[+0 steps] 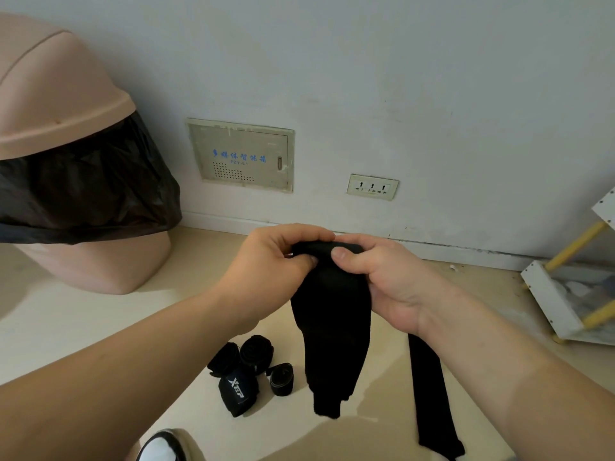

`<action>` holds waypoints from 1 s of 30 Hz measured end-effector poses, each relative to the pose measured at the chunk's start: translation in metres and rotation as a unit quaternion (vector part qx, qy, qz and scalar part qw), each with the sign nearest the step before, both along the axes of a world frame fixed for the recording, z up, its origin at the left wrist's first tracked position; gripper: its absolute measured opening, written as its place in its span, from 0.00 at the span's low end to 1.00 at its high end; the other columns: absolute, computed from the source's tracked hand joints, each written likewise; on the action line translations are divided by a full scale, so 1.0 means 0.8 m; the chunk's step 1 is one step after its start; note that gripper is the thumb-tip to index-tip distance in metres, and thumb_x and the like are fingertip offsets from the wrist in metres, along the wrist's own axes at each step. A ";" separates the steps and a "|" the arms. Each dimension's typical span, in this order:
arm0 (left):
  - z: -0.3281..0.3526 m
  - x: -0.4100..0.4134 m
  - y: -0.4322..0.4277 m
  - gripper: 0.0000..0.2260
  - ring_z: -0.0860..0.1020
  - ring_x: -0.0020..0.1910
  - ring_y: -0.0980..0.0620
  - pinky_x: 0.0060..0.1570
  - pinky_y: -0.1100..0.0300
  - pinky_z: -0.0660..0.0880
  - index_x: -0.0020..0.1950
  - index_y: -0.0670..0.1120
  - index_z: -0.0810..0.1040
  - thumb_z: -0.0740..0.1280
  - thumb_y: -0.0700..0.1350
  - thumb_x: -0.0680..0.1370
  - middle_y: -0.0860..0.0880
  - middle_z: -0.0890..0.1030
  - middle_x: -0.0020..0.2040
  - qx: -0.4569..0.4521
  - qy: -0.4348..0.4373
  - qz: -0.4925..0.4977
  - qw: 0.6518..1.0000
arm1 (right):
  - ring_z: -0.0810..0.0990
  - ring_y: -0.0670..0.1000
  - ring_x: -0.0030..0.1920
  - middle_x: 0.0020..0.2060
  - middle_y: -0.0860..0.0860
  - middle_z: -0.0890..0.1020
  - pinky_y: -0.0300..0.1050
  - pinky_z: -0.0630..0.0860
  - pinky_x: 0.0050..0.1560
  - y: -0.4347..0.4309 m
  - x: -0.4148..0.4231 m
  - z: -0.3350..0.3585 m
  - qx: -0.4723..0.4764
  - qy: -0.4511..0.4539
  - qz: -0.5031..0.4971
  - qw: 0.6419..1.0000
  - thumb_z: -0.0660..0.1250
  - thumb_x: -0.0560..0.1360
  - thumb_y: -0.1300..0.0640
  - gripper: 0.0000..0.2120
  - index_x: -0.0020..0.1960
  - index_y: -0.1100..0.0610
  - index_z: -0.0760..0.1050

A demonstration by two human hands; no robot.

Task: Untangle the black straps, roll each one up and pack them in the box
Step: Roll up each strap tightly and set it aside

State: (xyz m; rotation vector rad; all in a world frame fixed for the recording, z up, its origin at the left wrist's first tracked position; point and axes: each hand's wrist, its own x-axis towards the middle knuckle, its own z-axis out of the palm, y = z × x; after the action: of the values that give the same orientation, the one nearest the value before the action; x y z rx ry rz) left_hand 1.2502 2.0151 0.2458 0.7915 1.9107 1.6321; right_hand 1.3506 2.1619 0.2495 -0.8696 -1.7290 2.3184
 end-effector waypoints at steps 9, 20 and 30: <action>-0.008 -0.012 -0.002 0.18 0.84 0.63 0.40 0.67 0.43 0.79 0.64 0.49 0.84 0.65 0.59 0.84 0.40 0.85 0.62 -0.017 -0.163 -0.059 0.985 | 0.87 0.54 0.52 0.50 0.53 0.88 0.51 0.84 0.56 0.006 -0.001 -0.004 0.219 0.057 0.010 0.974 0.70 0.81 0.68 0.15 0.53 0.48 0.85; -0.004 0.005 0.002 0.05 0.83 0.49 0.53 0.46 0.56 0.79 0.61 0.53 0.77 0.65 0.50 0.86 0.47 0.85 0.54 -0.024 -0.064 0.022 0.997 | 0.85 0.55 0.61 0.58 0.53 0.87 0.55 0.81 0.67 -0.012 -0.004 -0.006 0.122 0.023 0.007 0.992 0.69 0.83 0.62 0.13 0.63 0.49 0.80; -0.001 0.017 0.013 0.09 0.80 0.38 0.67 0.37 0.70 0.75 0.66 0.54 0.73 0.63 0.51 0.86 0.54 0.82 0.50 0.027 0.006 0.078 0.997 | 0.87 0.58 0.61 0.58 0.57 0.88 0.56 0.83 0.64 -0.030 -0.010 0.003 0.009 0.065 -0.036 0.997 0.64 0.85 0.64 0.12 0.65 0.55 0.79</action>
State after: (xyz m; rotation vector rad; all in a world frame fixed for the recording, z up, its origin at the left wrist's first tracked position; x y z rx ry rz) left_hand 1.2634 2.0257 0.2448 0.6892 1.9877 1.7809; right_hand 1.3423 2.1382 0.2522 -0.7457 -1.6363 2.2567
